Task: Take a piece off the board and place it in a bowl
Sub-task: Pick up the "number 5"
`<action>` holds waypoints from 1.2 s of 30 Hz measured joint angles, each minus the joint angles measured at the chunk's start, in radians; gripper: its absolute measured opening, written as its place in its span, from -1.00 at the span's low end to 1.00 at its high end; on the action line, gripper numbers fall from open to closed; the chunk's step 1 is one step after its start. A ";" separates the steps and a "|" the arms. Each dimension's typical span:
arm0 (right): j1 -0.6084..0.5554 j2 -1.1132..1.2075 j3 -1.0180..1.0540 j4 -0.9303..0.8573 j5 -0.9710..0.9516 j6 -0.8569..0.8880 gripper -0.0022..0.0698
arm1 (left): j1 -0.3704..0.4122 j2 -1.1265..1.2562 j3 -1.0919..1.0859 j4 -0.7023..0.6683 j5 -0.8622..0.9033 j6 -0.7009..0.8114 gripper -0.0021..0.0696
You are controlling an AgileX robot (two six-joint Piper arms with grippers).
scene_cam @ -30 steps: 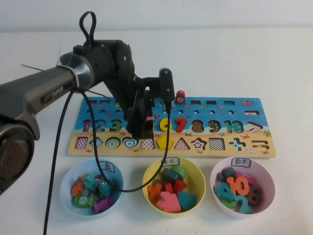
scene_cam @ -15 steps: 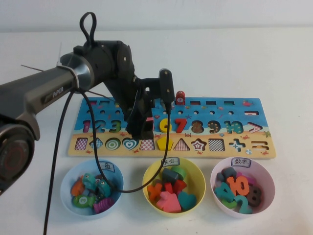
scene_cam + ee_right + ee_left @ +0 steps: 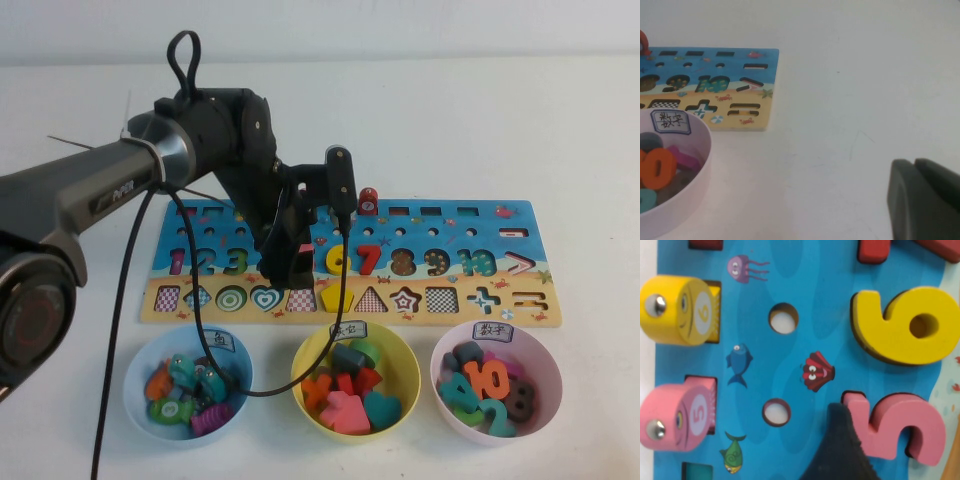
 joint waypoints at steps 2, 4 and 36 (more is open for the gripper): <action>0.000 0.000 0.000 0.000 0.000 0.000 -0.99 | 0.000 0.000 0.000 0.000 0.000 0.000 0.29; 0.000 0.000 0.000 0.000 0.000 0.000 -0.99 | 0.000 0.000 0.000 0.000 0.000 0.000 0.29; 0.000 0.000 0.000 0.002 0.000 0.000 -0.99 | 0.000 -0.004 0.000 0.028 0.024 -0.002 0.66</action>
